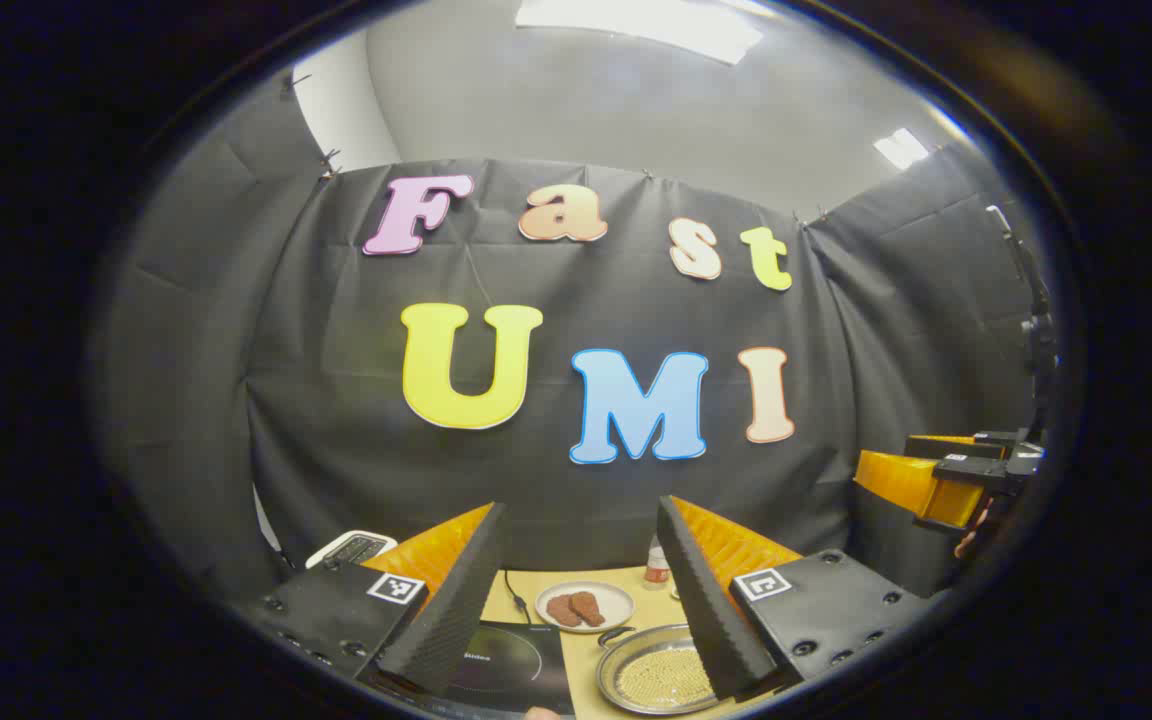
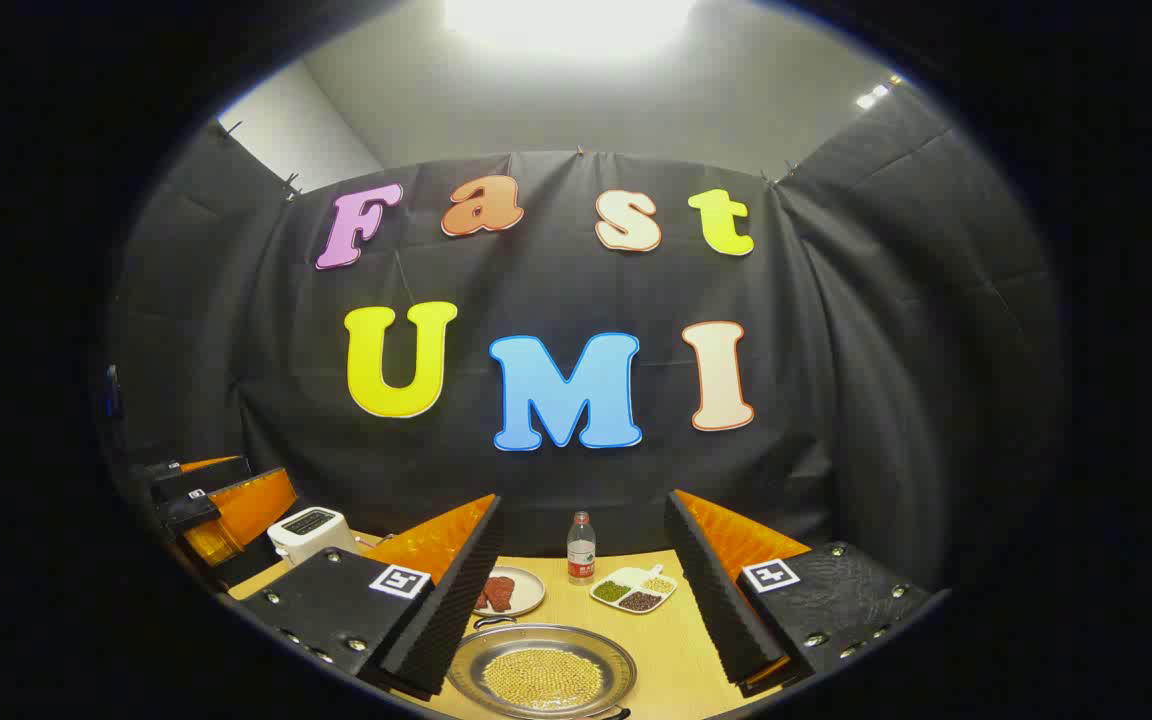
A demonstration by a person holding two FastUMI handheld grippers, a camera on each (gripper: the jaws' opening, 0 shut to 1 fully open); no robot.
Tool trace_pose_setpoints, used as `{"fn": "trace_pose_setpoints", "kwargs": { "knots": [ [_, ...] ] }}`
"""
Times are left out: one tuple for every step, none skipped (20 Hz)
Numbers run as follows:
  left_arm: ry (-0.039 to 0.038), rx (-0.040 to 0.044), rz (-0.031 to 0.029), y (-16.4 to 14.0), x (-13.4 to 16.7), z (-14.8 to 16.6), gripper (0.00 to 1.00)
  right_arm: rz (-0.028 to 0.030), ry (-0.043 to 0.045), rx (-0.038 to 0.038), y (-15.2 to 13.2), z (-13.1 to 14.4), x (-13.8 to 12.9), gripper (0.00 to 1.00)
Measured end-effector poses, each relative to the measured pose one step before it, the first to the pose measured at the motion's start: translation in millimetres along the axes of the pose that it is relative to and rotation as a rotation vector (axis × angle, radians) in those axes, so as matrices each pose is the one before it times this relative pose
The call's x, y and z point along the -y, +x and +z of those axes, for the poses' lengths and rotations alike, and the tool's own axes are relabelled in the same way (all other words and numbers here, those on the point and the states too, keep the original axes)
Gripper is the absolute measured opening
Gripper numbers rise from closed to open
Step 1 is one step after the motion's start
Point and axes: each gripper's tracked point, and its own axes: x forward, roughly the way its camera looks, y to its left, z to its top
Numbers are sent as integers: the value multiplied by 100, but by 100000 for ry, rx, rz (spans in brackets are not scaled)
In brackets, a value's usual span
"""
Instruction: First push the handle of the pot to place it horizontally, then grasp the pot with both hands and set it on the induction cooktop.
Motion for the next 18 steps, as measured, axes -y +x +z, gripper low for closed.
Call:
{"fn": "trace_pose_setpoints", "kwargs": {
  "knots": [
    [-211, 54, 193, 166, 186, -61, 96, 455, 130, -147, 122, -83, -17, 98],
    [-151, 129, 758, 23, 57, -122, 96, 602, 89, 100, 235, -14, 56, 98],
    [62, 291, 626, 292, 32, 43, 99, 782, 109, -171, 283, -52, -2, 98],
    [238, 199, 771, 43, -13, 27, 95, 665, -89, -499, 325, -325, 134, 98],
    [74, -26, 604, 110, 118, -42, 94, 710, 20, -737, 258, -130, 48, 98],
    [14, 108, 133, 317, 222, -34, 96, 769, 102, -505, 284, -186, -31, 98],
    [223, 323, 66, 207, 91, 241, 99, 774, 56, -417, 285, -79, -29, 98],
    [503, -28, 446, 124, -39, -43, 94, 725, -21, -698, 279, -257, -69, 98],
    [329, -95, 118, 83, 55, 74, 94, 360, -163, -941, 240, -206, 26, 98],
    [173, 128, -367, 202, 186, -67, 94, 305, -5, -603, 73, -213, -35, 98],
    [180, 109, -473, 82, 145, -24, 94, 141, 85, -388, 103, -100, 114, 98],
    [369, -28, -383, -24, 80, -43, 94, 15, 96, -206, 127, -141, 90, 98],
    [410, -189, -67, 117, -3, 40, 94, 248, -16, -297, 33, -159, -56, 98],
    [66, -92, -307, 149, 121, -144, 94, 149, -205, -711, 59, -364, 18, 98],
    [-273, -245, -1008, 86, 308, -128, 95, 168, -130, -836, 5, -393, 75, 98],
    [-123, 17, -616, -69, 204, -177, 95, 248, 212, -840, 79, -373, -6, 98],
    [188, -197, -362, 49, 72, -162, 96, 464, 372, -872, 51, -320, -68, 98],
    [264, -293, -458, -77, -7, -128, 96, 337, 286, -808, 82, -489, -74, 98]
  ]
}}
